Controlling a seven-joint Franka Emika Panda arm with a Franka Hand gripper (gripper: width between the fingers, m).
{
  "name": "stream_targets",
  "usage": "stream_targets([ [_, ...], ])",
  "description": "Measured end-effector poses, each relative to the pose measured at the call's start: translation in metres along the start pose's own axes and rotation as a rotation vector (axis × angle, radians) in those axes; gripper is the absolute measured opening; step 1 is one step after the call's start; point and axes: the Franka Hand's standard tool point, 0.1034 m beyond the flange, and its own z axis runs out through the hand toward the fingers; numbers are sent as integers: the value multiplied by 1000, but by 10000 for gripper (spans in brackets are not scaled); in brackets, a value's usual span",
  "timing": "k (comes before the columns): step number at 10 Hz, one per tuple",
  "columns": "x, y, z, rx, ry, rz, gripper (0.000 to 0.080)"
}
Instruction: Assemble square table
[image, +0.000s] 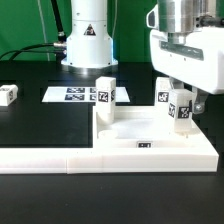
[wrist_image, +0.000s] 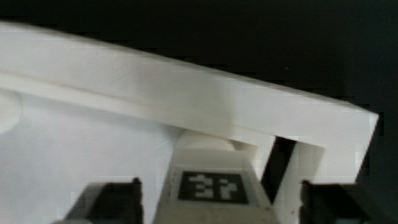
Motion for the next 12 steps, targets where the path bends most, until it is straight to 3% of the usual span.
stream_targets([
  [1,4,0,-2,-10,-4,-54,592],
  [3,5,-5,-5,-67,-7,-375,637],
  [4,7,-7,-5,-58,-8,-431,637],
  [12,7,-5,-5,-75,-2,-1137,648],
])
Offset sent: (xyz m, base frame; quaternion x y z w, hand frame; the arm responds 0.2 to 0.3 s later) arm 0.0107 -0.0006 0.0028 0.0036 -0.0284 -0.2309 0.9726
